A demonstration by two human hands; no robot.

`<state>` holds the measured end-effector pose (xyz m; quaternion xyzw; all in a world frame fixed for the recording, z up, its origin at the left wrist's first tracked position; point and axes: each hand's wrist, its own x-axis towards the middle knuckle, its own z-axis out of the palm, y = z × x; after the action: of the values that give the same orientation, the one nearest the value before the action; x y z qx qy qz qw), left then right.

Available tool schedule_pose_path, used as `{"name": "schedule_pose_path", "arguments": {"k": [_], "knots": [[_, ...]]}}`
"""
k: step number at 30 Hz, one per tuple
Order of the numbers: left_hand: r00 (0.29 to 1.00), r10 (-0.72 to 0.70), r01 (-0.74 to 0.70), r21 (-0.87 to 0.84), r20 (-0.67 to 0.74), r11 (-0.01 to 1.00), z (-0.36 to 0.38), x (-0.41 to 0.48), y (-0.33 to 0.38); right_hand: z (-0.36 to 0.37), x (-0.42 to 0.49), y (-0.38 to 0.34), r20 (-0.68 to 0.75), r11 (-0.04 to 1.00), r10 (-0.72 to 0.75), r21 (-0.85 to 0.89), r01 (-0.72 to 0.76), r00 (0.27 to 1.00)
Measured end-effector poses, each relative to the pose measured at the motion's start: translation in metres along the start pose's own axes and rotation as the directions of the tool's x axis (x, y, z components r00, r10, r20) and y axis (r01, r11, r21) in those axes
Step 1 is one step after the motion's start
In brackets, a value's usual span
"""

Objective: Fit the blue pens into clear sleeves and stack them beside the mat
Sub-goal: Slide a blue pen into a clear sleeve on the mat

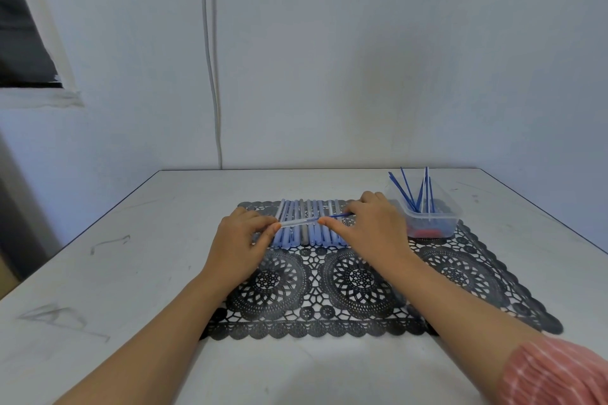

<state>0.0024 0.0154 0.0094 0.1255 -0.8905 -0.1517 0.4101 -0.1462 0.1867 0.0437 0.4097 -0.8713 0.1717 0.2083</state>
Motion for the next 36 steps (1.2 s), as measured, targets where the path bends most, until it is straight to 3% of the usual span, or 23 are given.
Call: {"name": "schedule_pose_path", "arguments": {"k": [9, 19, 26, 36], "knots": [[1.000, -0.004, 0.004, 0.022, 0.003, 1.000, 0.001, -0.001, -0.001, 0.004, -0.005, -0.008, -0.051, 0.972, -0.114, 0.203, 0.122, 0.992], [1.000, 0.006, -0.006, 0.088, -0.008, 0.996, -0.001, -0.001, -0.001, 0.007, -0.001, -0.009, 0.129, 0.913, -0.253, 0.360, 0.192, 0.959], [1.000, 0.003, -0.005, 0.100, 0.019, 0.995, -0.001, -0.001, -0.005, 0.007, 0.005, 0.006, 0.284, 0.887, -0.398, 0.361, 0.287, 0.872], [0.998, 0.015, -0.017, 0.032, 0.061, 0.999, -0.002, -0.001, 0.000, 0.004, 0.006, 0.009, 0.231, 0.845, -0.432, 0.443, 0.301, 0.872]]}}
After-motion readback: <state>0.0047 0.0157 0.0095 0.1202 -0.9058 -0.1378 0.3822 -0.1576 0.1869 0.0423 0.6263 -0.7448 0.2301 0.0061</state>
